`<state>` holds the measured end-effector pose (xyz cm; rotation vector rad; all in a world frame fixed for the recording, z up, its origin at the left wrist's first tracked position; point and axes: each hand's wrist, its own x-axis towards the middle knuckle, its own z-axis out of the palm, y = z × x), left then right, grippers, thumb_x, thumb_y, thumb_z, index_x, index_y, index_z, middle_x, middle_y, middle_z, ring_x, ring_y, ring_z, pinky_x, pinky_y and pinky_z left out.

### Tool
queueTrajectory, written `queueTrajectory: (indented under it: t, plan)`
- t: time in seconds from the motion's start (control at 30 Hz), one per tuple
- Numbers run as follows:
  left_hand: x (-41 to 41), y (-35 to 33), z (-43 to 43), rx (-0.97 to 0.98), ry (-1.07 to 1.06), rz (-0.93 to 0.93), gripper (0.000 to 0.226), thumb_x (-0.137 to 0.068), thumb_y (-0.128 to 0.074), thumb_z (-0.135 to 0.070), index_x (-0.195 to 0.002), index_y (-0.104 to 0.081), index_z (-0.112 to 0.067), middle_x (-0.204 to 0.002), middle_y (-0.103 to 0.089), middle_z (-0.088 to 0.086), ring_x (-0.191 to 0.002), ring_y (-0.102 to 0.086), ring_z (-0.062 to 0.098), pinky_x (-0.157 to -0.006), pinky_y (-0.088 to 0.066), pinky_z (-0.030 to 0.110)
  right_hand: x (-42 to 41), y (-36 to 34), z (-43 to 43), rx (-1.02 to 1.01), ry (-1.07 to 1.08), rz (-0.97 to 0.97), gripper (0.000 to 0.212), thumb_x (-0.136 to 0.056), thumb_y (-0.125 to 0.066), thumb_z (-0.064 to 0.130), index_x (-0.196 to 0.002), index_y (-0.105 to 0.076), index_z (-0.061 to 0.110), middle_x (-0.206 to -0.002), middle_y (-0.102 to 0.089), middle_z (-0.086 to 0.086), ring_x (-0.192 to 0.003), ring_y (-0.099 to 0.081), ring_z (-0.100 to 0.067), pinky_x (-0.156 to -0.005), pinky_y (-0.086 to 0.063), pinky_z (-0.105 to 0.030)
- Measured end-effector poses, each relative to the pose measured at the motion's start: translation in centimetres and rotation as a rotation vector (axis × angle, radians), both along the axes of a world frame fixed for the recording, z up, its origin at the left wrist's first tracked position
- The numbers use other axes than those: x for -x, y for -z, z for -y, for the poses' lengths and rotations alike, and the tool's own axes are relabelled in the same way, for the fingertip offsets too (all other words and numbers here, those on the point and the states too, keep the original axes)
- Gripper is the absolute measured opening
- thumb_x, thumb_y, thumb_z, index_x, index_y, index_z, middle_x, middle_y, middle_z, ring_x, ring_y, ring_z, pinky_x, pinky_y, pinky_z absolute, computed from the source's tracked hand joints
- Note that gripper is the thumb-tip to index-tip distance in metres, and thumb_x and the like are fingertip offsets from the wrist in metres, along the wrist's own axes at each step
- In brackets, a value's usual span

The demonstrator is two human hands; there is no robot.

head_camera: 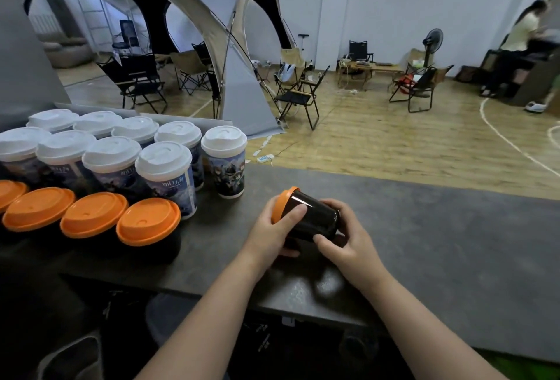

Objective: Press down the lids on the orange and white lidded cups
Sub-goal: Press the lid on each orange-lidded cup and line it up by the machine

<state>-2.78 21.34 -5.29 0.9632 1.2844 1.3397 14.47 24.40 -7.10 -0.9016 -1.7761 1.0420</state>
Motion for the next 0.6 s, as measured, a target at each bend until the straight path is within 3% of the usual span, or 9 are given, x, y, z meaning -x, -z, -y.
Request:
queueTrajectory:
  t: [0.1, 0.17, 0.3, 0.37, 0.43, 0.53, 0.6]
  plan:
    - [0.2, 0.5, -0.1, -0.047, -0.018, 0.021, 0.033, -0.074, -0.073, -0.043, -0.104, -0.064, -0.051, -0.097, -0.073, -0.010, -0.084, -0.073, 0.008, -0.053, -0.056, 0.030, 0.0, -0.1, -0.2, 0.001, -0.008, 0.038, 0.059, -0.076, -0.077, 0.028, -0.130, -0.055, 0.027, -0.116, -0.068, 0.009, -0.102, -0.066, -0.006, -0.087, -0.054, -0.020]
    - [0.2, 0.7, 0.3, -0.078, -0.008, 0.011, 0.042, -0.074, -0.075, -0.042, -0.113, -0.061, -0.047, -0.101, -0.072, -0.007, -0.087, -0.074, 0.011, -0.056, -0.057, 0.031, 0.1, -0.3, -0.3, -0.012, -0.003, 0.085, 0.057, -0.076, -0.080, 0.038, -0.127, -0.057, 0.031, -0.112, -0.068, 0.015, -0.102, -0.066, -0.002, -0.085, -0.050, -0.014]
    - [0.3, 0.5, 0.5, -0.076, 0.043, 0.012, 0.064, -0.067, -0.076, -0.053, -0.127, -0.056, -0.041, -0.113, -0.070, -0.003, -0.099, -0.072, 0.016, -0.057, -0.058, 0.034, -0.1, -0.1, -0.3, -0.035, -0.005, 0.017, 0.057, -0.076, -0.083, 0.031, -0.127, -0.057, 0.034, -0.115, -0.066, 0.020, -0.107, -0.065, -0.004, -0.087, -0.049, -0.013]
    - [0.2, 0.5, 0.4, -0.083, 0.019, 0.009, 0.060, -0.066, -0.074, -0.056, -0.122, -0.061, -0.041, -0.112, -0.072, -0.001, -0.100, -0.072, 0.019, -0.057, -0.058, 0.035, -0.3, 0.0, -0.3, -0.057, -0.021, 0.004, 0.065, -0.074, -0.085, 0.028, -0.131, -0.054, 0.033, -0.121, -0.065, 0.016, -0.112, -0.064, -0.010, -0.091, -0.053, -0.021]
    - [0.1, 0.7, 0.4, -0.094, -0.010, 0.024, 0.048, -0.070, -0.073, -0.053, -0.115, -0.065, -0.042, -0.107, -0.074, -0.003, -0.096, -0.073, 0.018, -0.058, -0.058, 0.035, -0.1, 0.0, -0.2, -0.041, -0.020, 0.004, 0.070, -0.070, -0.086, 0.038, -0.132, -0.053, 0.034, -0.121, -0.065, 0.015, -0.113, -0.064, -0.011, -0.092, -0.054, -0.026]
    - [0.4, 1.0, 0.7, -0.121, -0.021, 0.049, 0.040, -0.074, -0.073, -0.048, -0.113, -0.067, -0.043, -0.105, -0.074, -0.006, -0.096, -0.074, 0.015, -0.063, -0.059, 0.034, 0.2, -0.4, -0.2, -0.028, -0.003, 0.042, 0.067, -0.066, -0.081, 0.054, -0.125, -0.054, 0.035, -0.113, -0.067, 0.019, -0.107, -0.065, -0.005, -0.088, -0.052, -0.019]
    - [0.6, 1.1, 0.8, -0.130, 0.015, 0.059, 0.044, -0.073, -0.073, -0.050, -0.116, -0.065, -0.043, -0.107, -0.074, -0.006, -0.098, -0.074, 0.015, -0.067, -0.060, 0.034, 0.1, -0.4, -0.1, -0.049, 0.000, 0.046, 0.062, -0.071, -0.082, 0.049, -0.123, -0.055, 0.032, -0.111, -0.068, 0.016, -0.106, -0.065, -0.006, -0.088, -0.051, -0.018]
